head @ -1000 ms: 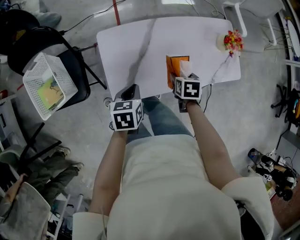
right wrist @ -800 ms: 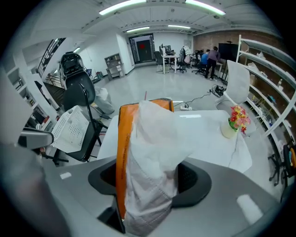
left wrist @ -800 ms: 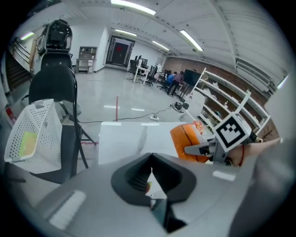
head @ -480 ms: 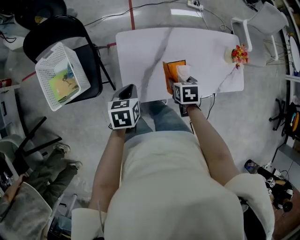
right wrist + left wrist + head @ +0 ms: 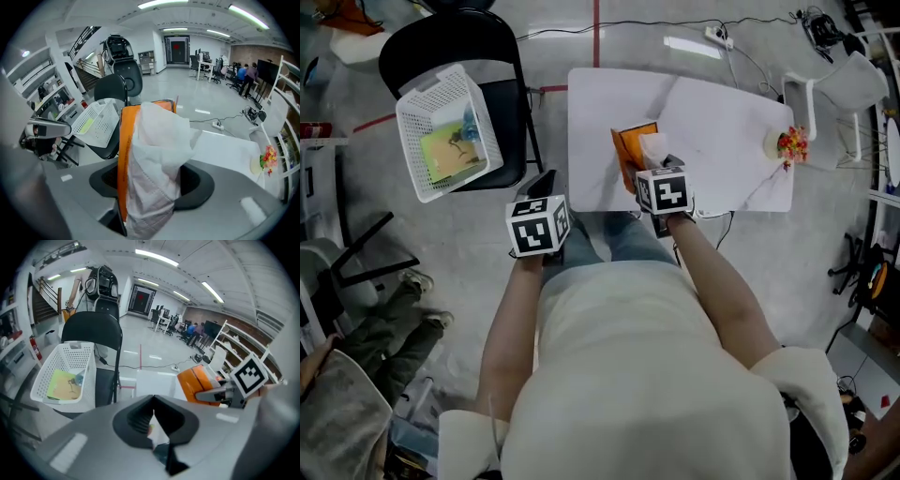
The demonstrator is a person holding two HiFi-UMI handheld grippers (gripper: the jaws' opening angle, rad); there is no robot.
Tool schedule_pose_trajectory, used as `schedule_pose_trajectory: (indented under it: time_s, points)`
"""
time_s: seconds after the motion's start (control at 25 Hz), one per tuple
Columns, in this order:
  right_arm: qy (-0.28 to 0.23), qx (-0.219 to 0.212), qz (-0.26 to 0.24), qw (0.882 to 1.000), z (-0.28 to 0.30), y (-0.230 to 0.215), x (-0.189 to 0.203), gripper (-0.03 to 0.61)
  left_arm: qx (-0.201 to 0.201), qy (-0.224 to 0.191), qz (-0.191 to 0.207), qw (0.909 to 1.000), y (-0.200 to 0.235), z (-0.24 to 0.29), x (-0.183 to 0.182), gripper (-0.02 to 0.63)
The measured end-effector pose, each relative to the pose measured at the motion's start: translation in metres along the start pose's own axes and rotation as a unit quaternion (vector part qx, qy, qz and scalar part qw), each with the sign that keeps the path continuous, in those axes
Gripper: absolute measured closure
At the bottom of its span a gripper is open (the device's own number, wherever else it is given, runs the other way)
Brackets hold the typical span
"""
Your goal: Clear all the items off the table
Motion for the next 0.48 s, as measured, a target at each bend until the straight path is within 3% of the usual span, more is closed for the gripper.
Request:
schedule_pose_trajectory:
  time_s: [0.48]
  points:
    - [-0.006,-0.056,-0.073,0.996,0.007,0.089,-0.048,0.288,-0.040,-0.034,-0.049,0.9974,0.064,-0.041,0.000,0.604]
Point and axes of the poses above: the fingertips, and each gripper's own axes: z forward along the fingers, y to its left, x out of its underside, the point moved 3 cm from there along -z, backward along the fingers, and after that the axes turned 12 degrees about x, right-handed, at the moved point
